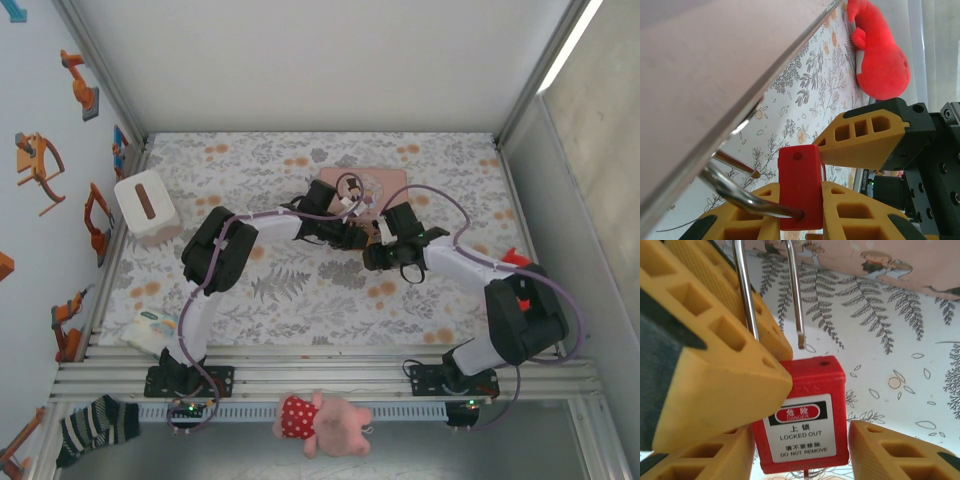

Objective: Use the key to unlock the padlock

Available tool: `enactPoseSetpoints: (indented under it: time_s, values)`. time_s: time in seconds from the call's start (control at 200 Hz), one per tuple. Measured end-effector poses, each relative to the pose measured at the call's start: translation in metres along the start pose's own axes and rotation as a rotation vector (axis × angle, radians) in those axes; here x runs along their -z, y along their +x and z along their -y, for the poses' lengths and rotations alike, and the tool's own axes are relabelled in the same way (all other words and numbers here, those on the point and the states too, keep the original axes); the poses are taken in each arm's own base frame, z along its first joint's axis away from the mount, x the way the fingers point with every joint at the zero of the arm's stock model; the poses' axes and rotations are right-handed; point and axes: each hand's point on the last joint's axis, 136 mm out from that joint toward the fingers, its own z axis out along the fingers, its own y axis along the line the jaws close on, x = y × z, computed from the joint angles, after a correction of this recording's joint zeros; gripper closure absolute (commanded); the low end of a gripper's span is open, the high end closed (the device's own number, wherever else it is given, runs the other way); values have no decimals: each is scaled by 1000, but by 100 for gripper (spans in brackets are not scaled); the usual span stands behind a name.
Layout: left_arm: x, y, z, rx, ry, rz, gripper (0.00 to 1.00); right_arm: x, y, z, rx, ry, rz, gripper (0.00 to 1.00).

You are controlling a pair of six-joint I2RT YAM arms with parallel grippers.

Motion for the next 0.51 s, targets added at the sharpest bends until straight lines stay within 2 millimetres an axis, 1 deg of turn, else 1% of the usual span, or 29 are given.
enactPoseSetpoints:
  time_s: [0.02, 0.13, 0.21, 0.285, 0.326, 0.441, 0.506]
  values:
    - [0, 0, 0, 0, 0, 0, 88, 0, -1, 0, -1, 1, 3, 55]
    - [0, -1, 0, 3, 2, 2, 75, 1, -2, 0, 9, 4, 10, 62]
    - [0, -1, 2, 10, 12, 3, 63, 3, -3, -1, 9, 3, 16, 66]
    - [-1, -2, 6, 10, 29, 9, 56, 4, -3, -1, 10, 5, 19, 70]
    - [-1, -4, 6, 16, 35, 13, 50, 4, -3, -1, 11, 4, 21, 72]
    - [-1, -5, 6, 35, 41, 26, 45, 5, -4, -3, 6, 3, 23, 75]
    - [-1, -6, 7, 45, 43, 28, 45, 5, -3, -2, -2, 5, 22, 75]
